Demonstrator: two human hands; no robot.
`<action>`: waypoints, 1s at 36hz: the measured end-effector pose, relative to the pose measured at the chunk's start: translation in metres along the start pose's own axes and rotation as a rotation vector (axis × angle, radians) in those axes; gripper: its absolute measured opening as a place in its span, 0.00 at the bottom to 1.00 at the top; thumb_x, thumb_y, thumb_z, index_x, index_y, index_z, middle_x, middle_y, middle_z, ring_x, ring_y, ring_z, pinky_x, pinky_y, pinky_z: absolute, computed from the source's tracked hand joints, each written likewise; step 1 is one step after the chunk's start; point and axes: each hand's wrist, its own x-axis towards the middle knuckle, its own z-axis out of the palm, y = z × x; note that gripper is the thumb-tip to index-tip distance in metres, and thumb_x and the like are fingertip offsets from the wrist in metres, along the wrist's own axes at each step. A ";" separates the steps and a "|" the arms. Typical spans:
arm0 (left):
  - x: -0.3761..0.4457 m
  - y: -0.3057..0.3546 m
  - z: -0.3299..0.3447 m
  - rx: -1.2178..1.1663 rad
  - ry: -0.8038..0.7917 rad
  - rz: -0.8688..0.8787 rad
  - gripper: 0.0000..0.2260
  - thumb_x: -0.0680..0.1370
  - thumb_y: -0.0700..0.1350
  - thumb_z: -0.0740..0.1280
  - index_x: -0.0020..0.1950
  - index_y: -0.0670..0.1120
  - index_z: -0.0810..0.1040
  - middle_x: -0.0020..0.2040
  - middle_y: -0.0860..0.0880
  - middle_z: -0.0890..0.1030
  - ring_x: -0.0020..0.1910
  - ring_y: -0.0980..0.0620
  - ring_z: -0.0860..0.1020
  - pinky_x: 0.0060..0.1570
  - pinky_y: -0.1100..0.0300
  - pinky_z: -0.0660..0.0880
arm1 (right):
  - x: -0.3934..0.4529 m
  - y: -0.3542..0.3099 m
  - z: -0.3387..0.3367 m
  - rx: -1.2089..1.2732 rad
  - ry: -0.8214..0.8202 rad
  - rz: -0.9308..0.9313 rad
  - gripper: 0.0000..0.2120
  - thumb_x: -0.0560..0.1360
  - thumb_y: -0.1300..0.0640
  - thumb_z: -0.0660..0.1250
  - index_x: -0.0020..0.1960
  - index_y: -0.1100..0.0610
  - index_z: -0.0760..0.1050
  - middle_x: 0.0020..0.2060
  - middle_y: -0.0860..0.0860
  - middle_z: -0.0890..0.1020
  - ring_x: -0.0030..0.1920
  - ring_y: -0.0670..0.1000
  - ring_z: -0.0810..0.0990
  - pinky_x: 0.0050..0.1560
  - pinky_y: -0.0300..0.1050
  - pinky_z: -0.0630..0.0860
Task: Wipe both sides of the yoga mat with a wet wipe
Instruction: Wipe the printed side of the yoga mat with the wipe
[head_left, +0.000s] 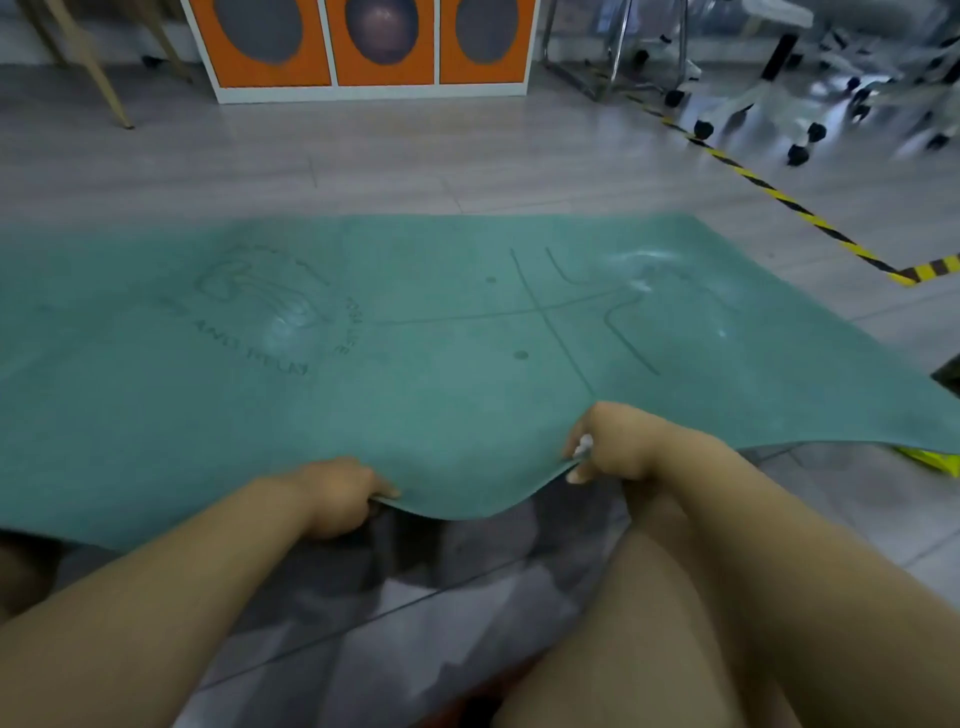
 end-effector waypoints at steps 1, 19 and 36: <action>0.002 -0.002 0.003 0.017 -0.025 -0.003 0.19 0.79 0.43 0.60 0.69 0.56 0.71 0.71 0.50 0.71 0.69 0.50 0.69 0.67 0.62 0.63 | 0.001 -0.003 0.006 0.015 -0.051 -0.013 0.12 0.67 0.54 0.76 0.46 0.58 0.81 0.45 0.53 0.83 0.47 0.52 0.80 0.46 0.41 0.73; 0.075 -0.011 0.010 0.132 -0.345 -0.067 0.23 0.75 0.62 0.63 0.65 0.52 0.75 0.65 0.50 0.76 0.62 0.48 0.74 0.59 0.57 0.71 | 0.092 0.026 0.040 0.088 0.121 0.133 0.10 0.76 0.64 0.58 0.36 0.60 0.69 0.36 0.56 0.74 0.44 0.53 0.68 0.37 0.40 0.62; 0.202 -0.057 -0.015 0.016 0.021 -0.289 0.34 0.76 0.67 0.55 0.76 0.60 0.43 0.77 0.50 0.40 0.75 0.37 0.45 0.70 0.41 0.57 | 0.231 0.085 0.014 0.262 0.587 0.375 0.07 0.77 0.57 0.62 0.50 0.57 0.78 0.45 0.58 0.80 0.46 0.59 0.77 0.41 0.42 0.71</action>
